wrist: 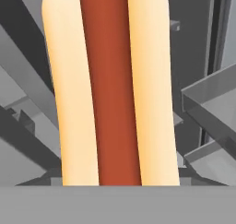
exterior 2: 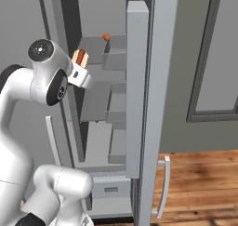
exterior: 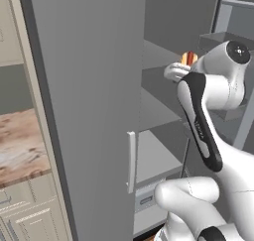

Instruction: Store the hot dog in the freezer for long-term storage. Close the freezer door after placing the cooked food.

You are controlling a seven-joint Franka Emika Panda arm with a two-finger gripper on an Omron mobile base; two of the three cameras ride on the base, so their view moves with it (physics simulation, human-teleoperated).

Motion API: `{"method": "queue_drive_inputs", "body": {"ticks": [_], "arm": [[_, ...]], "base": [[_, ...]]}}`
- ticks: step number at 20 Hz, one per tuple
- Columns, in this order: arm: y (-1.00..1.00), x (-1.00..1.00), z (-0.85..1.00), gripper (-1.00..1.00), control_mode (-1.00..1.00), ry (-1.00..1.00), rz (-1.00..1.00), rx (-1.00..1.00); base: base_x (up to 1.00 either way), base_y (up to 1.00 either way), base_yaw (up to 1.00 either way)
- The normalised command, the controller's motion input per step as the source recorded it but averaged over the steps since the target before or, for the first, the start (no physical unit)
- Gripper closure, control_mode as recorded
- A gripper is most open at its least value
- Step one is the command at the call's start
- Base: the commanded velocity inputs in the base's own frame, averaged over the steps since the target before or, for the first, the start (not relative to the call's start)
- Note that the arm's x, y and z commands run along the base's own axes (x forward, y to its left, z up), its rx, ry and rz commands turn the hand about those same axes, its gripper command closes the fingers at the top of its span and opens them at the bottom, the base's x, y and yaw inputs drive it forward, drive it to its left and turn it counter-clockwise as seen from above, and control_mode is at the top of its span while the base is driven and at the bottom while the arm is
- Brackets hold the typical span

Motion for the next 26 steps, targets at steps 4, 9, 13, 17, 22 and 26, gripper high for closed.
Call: {"method": "queue_drive_inputs", "body": {"ticks": [4, 9, 13, 17, 22, 26], "arm": [[0.0, 0.07, 0.0, 1.0, -1.0, 0.0, -0.02, 0.09], [0.0, 0.06, 0.0, 1.0, -1.0, 0.0, -0.08, 0.11], [0.0, 0.11, 0.0, 1.0, -1.0, -0.02, -0.13, 0.09], [-0.02, 0.33, 0.0, 1.0, -1.0, 0.0, -0.12, 0.02], [0.0, 0.25, 0.02, 1.0, -1.0, 0.0, -0.01, 0.0], [-0.02, 0.23, 0.13, 1.0, -1.0, 0.0, 0.0, 0.01]], "base": [[0.0, 0.0, 0.0], [0.0, 0.0, 0.0], [0.0, 0.0, 0.0], [0.0, 0.0, 0.0], [0.0, 0.0, 0.0], [0.0, 0.0, 0.0]]}}
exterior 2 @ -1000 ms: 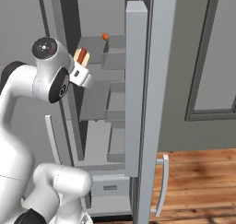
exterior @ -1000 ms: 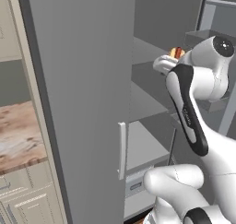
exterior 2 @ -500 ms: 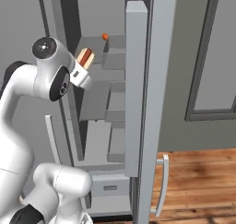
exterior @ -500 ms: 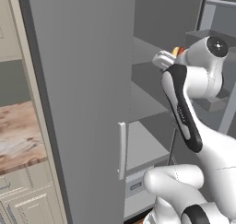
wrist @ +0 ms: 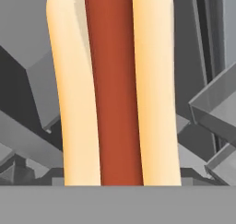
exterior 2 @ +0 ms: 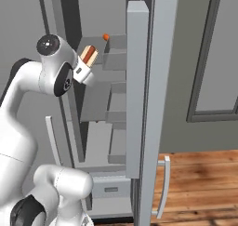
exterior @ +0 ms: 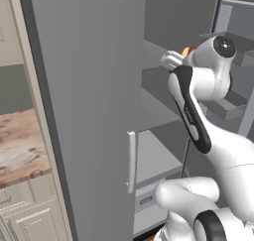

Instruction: Store the hot dog in the freezer for long-term storage. Close the freezer door after placing the cooked food.

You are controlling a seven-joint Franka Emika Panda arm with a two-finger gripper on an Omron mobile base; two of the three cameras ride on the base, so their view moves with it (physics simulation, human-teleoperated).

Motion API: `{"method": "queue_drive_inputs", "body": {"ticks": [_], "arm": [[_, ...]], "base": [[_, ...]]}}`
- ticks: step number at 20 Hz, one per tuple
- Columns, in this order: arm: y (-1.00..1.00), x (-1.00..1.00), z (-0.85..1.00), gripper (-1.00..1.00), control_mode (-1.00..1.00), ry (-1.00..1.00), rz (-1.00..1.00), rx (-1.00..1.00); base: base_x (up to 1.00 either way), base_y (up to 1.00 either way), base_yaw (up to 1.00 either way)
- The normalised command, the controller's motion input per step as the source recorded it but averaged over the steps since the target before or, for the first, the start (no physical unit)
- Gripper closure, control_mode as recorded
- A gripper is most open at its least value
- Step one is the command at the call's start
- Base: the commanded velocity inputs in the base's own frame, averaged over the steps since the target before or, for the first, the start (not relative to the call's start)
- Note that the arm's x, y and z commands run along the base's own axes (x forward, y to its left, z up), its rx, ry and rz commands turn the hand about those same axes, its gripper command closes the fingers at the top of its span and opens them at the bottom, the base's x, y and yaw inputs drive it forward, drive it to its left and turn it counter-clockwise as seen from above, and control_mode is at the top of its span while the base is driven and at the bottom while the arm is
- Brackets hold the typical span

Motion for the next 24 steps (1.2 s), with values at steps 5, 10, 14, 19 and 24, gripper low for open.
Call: {"method": "queue_drive_inputs", "body": {"ticks": [5, 10, 14, 19, 24], "arm": [[-0.03, 0.14, 0.13, 1.0, -1.0, 0.0, 0.0, 0.05], [0.0, 0.37, 0.0, 1.0, -1.0, 0.03, 0.0, 0.01], [0.0, 0.48, 0.01, 1.0, -1.0, 0.08, 0.0, 0.0], [-0.03, 0.4, 0.08, 1.0, -1.0, 0.04, 0.01, 0.02], [-0.01, 0.32, 0.11, 1.0, -1.0, 0.03, 0.03, 0.01]], "base": [[0.0, 0.0, 0.0], [0.0, 0.0, 0.0], [0.0, 0.0, 0.0], [0.0, 0.0, 0.0], [0.0, 0.0, 0.0]]}}
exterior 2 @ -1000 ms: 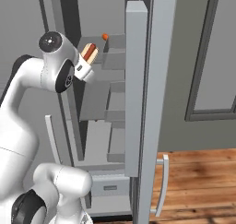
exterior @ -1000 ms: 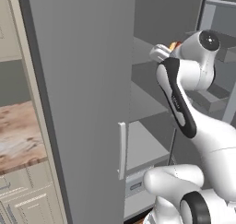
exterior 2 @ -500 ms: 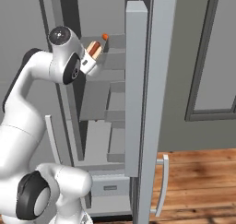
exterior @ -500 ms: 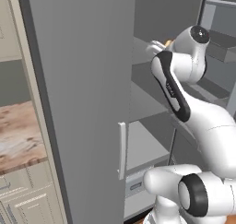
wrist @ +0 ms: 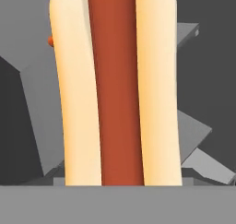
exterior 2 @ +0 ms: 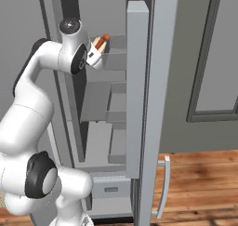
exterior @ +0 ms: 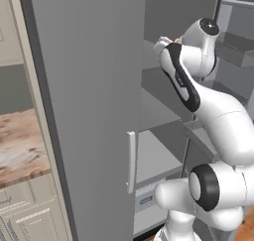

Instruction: Store the hot dog in the freezer for long-term storage. Close the freezer door after placing the cooked food.

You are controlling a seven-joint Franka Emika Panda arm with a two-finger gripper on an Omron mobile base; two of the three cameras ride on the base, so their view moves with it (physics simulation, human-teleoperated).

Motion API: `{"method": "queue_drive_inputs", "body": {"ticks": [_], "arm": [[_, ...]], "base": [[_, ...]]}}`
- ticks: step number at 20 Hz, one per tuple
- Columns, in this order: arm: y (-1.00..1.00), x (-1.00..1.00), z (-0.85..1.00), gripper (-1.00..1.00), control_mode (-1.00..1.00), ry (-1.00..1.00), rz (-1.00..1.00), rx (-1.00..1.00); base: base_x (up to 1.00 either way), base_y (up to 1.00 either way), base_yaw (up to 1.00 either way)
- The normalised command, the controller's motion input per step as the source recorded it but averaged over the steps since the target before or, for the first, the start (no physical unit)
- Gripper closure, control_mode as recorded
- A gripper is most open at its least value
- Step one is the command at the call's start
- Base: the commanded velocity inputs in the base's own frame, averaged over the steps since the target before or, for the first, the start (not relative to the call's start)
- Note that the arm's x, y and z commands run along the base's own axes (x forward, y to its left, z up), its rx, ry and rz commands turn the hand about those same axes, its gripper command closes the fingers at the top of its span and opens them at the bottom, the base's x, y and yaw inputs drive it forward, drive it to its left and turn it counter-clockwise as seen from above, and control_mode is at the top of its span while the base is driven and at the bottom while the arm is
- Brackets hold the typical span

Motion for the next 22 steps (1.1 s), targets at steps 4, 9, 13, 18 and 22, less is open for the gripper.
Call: {"method": "queue_drive_inputs", "body": {"ticks": [4, 9, 13, 18, 22], "arm": [[0.0, 0.38, 0.0, 1.0, -1.0, 0.06, 0.04, 0.0], [0.0, 0.41, 0.0, 1.0, -1.0, 0.07, 0.04, 0.0], [0.0, 0.39, 0.0, 1.0, -1.0, 0.04, 0.04, 0.0], [0.0, 0.36, -0.01, 1.0, -1.0, 0.03, 0.03, 0.0], [0.0, 0.37, -0.01, 1.0, -1.0, 0.04, 0.01, 0.0]], "base": [[0.0, 0.0, 0.0], [0.0, 0.0, 0.0], [0.0, 0.0, 0.0], [0.0, 0.0, 0.0], [0.0, 0.0, 0.0]]}}
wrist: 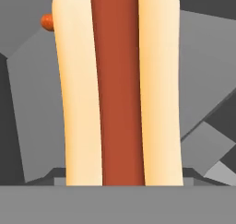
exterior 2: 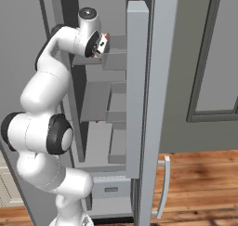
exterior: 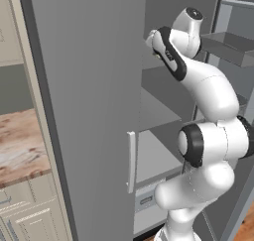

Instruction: Store the hot dog in the freezer for long-term storage. Close the freezer door after placing the cooked food.

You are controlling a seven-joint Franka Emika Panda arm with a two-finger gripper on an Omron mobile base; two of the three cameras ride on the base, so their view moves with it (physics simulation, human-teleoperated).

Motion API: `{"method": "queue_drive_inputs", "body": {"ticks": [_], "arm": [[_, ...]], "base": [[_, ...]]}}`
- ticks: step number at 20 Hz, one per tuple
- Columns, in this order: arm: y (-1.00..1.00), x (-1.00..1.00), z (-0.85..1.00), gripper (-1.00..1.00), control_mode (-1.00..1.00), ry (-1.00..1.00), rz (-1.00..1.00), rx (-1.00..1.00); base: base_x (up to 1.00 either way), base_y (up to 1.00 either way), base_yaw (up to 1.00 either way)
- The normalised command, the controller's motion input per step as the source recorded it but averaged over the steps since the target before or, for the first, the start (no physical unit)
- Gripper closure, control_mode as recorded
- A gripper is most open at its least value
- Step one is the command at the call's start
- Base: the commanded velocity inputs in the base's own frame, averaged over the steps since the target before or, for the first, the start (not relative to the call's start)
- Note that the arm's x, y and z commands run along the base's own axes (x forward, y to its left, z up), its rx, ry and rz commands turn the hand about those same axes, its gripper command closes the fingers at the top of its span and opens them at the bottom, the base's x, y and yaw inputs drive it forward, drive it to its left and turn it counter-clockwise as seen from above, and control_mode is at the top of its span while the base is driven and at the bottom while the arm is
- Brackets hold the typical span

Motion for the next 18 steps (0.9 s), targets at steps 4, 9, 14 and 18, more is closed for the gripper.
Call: {"method": "queue_drive_inputs", "body": {"ticks": [4, 9, 14, 18], "arm": [[-0.04, 0.33, 0.0, 1.0, -1.0, 0.1, 0.01, 0.0], [0.0, 0.23, -0.01, 1.0, -1.0, 0.08, 0.0, 0.0], [0.0, 0.2, -0.08, 1.0, -1.0, 0.07, 0.0, 0.0], [0.0, 0.12, -0.19, 1.0, -1.0, 0.01, 0.0, 0.0]], "base": [[0.0, 0.0, 0.0], [0.0, 0.0, 0.0], [0.0, 0.0, 0.0], [0.0, 0.0, 0.0]]}}
